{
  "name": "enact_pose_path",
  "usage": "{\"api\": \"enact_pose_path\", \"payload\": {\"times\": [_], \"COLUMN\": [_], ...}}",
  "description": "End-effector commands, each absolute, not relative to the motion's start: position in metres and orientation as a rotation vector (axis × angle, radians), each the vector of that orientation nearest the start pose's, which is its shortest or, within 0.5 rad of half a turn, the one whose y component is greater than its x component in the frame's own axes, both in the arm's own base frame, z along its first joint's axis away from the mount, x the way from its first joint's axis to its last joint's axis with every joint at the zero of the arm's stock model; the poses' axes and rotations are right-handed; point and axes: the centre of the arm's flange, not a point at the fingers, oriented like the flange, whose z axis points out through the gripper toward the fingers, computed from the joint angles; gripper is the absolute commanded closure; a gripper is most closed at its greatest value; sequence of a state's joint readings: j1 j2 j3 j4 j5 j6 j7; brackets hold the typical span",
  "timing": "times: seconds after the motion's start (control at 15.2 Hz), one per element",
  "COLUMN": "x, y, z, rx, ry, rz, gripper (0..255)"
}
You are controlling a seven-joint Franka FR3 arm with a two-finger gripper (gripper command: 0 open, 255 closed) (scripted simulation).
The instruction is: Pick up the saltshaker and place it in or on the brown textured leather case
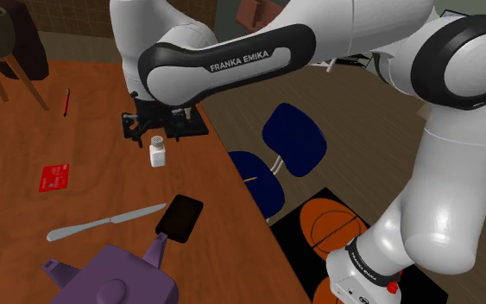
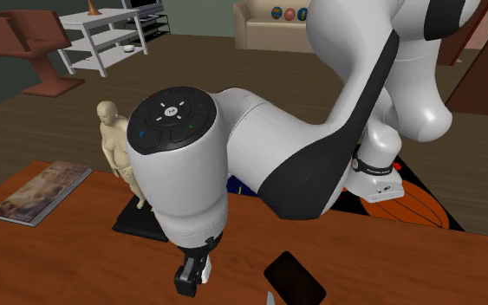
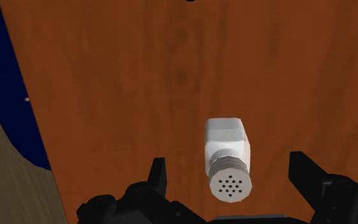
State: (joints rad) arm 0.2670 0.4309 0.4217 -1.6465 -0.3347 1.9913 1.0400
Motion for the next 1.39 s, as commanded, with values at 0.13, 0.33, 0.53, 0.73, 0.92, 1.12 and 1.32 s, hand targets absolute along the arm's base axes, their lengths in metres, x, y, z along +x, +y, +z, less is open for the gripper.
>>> {"api": "enact_pose_path", "payload": {"times": [0.13, 0.33, 0.53, 0.73, 0.92, 1.12, 1.32], "x": [0.546, 0.547, 0.547, 0.547, 0.547, 0.547, 0.547], "y": [0.386, 0.384, 0.383, 0.383, 0.383, 0.383, 0.383], "z": [0.361, 0.346, 0.338, 0.338, 0.338, 0.338, 0.337], "rx": [-3.235, -3.235, -3.235, -3.235, -3.235, -3.235, -3.235], "ry": [0.39, 0.39, 0.39, 0.39, 0.39, 0.39, 0.39], "rz": [-0.123, -0.123, -0.123, -0.123, -0.123, -0.123, -0.123], "gripper": [0, 0, 0, 0, 0, 255, 255]}}
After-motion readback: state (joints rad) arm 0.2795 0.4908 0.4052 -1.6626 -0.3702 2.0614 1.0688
